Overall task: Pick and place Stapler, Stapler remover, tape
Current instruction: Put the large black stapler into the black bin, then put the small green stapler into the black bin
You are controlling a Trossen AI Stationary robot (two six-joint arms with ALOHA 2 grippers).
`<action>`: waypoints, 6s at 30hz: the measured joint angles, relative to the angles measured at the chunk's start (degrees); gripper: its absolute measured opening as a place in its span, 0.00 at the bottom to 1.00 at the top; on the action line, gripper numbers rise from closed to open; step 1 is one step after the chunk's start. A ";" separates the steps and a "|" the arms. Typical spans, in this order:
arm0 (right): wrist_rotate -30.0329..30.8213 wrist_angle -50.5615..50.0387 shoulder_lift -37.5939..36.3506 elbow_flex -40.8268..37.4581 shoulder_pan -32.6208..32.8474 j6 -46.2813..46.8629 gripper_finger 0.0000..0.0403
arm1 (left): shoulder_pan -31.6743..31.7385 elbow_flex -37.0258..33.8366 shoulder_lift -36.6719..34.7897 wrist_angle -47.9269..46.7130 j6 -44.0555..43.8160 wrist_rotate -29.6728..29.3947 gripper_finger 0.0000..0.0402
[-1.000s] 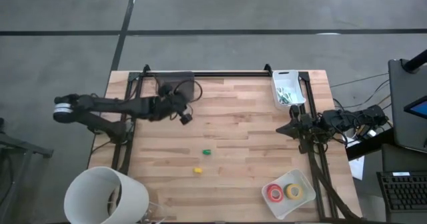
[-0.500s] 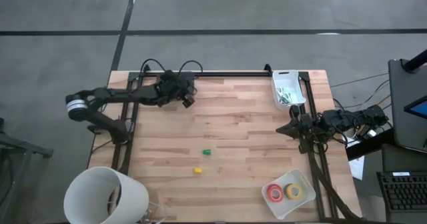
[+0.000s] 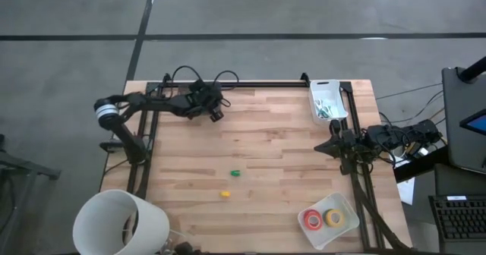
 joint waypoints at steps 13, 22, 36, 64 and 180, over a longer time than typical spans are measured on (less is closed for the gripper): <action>0.00 0.01 0.00 0.00 0.01 -0.02 0.02 | 2.20 1.53 -0.07 -0.55 1.92 -0.79 0.10; 0.00 0.02 0.00 0.00 0.02 -0.02 0.02 | 4.89 1.53 -0.03 -1.30 -0.41 5.01 0.13; 0.00 0.02 0.00 0.00 0.02 0.00 0.02 | 5.29 1.46 -0.03 -2.99 -3.00 5.12 0.20; -0.02 0.01 0.00 0.00 0.01 -0.02 0.02 | -14.23 4.85 -12.18 -14.72 -3.65 30.26 0.37; -0.02 0.00 0.00 0.00 0.02 -0.02 0.02 | -4.75 4.85 -8.56 -13.21 -21.74 -8.06 0.22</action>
